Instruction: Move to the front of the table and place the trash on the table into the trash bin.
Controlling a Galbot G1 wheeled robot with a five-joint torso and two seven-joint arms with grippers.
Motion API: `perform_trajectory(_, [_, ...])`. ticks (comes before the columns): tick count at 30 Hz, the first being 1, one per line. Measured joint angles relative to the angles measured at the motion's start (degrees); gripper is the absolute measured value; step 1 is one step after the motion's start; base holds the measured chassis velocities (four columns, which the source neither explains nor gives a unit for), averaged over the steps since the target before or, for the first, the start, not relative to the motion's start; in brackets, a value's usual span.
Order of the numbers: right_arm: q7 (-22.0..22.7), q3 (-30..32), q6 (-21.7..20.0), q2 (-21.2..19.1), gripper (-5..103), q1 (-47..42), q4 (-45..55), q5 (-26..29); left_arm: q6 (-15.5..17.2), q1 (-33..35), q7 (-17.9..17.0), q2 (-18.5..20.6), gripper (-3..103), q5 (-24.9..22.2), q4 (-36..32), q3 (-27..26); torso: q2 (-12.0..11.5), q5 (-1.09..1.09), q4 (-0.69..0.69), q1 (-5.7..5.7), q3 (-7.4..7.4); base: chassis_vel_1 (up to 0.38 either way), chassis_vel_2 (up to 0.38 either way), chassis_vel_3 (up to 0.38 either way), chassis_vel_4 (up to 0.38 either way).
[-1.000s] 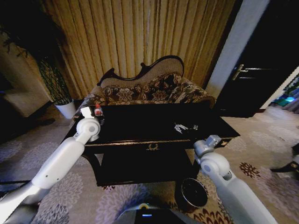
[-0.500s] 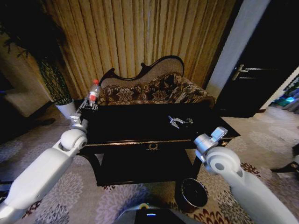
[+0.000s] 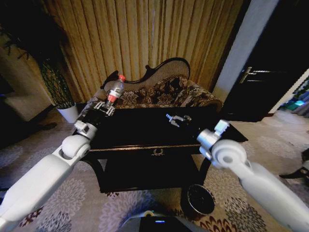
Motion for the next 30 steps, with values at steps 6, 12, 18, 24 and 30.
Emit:
perform_trajectory(6, [-0.96, -7.51, -0.08, 2.54, 100, 10.12, -3.94, 3.6, -0.3, -7.25, -0.03, 0.05, 34, -0.53, 2.66, 6.01, 0.0, -0.01, 0.01, 0.0, 0.0, 0.0, 0.0, 0.0, 0.0])
perform_trajectory(12, [-2.83, -11.54, -0.65, 5.21, 100, 16.34, -6.46, 6.08, -0.7, -11.81, 0.4, -0.87, 34, -0.59, 3.73, 10.86, 0.0, 0.0, 0.01, 0.0, 0.0, 0.0, 0.0, 0.0, 0.0])
perform_trajectory(18, [-4.86, -13.97, -1.08, 8.73, 100, 19.93, -9.31, 6.99, 0.02, -15.04, -0.37, -2.89, 34, -0.54, 3.53, 15.86, 0.0, -0.02, 0.01, 0.0, 0.0, 0.0, 0.0, 0.0, 0.0])
perform_trajectory(24, [-5.39, -15.63, -1.12, 12.23, 100, 21.7, -11.3, 6.18, 0.49, -17.43, -1.01, -3.36, 34, -0.43, 3.32, 19.27, 0.0, -0.01, 0.01, 0.01, 0.0, 0.0, 0.0, 0.0, 0.0])
perform_trajectory(30, [-5.4, -17.0, -1.13, 14.74, 100, 22.83, -13.12, 3.98, 1.11, -18.28, -1.9, -3.65, 34, -0.54, 2.89, 20.68, 0.0, -0.02, 0.02, -0.01, -0.01, 0.0, 0.0, 0.0, 0.0])
